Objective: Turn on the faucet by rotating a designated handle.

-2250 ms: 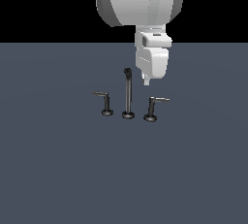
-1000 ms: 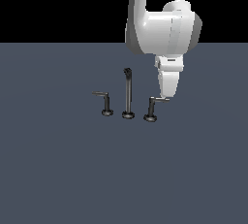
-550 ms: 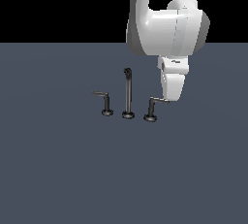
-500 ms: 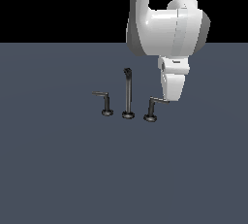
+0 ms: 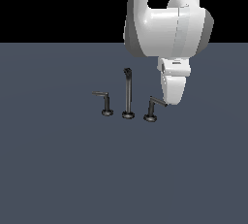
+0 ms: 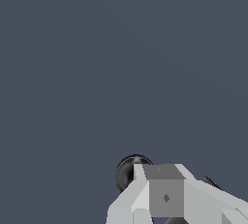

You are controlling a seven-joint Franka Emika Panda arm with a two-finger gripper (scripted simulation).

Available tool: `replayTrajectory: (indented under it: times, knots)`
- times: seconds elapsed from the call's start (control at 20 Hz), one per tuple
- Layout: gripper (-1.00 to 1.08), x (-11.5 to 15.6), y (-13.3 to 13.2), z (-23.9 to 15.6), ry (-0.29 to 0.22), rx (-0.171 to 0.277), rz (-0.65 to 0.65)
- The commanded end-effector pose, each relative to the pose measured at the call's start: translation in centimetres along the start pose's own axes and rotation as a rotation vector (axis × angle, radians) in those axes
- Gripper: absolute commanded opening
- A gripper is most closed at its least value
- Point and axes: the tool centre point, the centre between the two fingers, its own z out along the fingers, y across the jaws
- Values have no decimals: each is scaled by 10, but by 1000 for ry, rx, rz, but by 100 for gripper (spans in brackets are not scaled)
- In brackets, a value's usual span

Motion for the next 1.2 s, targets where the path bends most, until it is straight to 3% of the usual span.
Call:
replayTrajectory:
  times: [0.0, 0.25, 0.35, 0.9, 0.95, 1.0, 1.15]
  knots:
    - [-100, -3, 15, 0, -1, -15, -1]
    - [-100, -5, 32, -1, -1, -19, 2]
    - [-100, 1, 26, 0, 1, -12, 11]
    - [-100, -47, 54, -1, -1, -19, 3]
    - [-100, -47, 54, -1, -1, -19, 3]
    - [-100, -25, 50, -1, 6, -15, 34]
    - [-100, -45, 46, -1, 4, -17, 25]
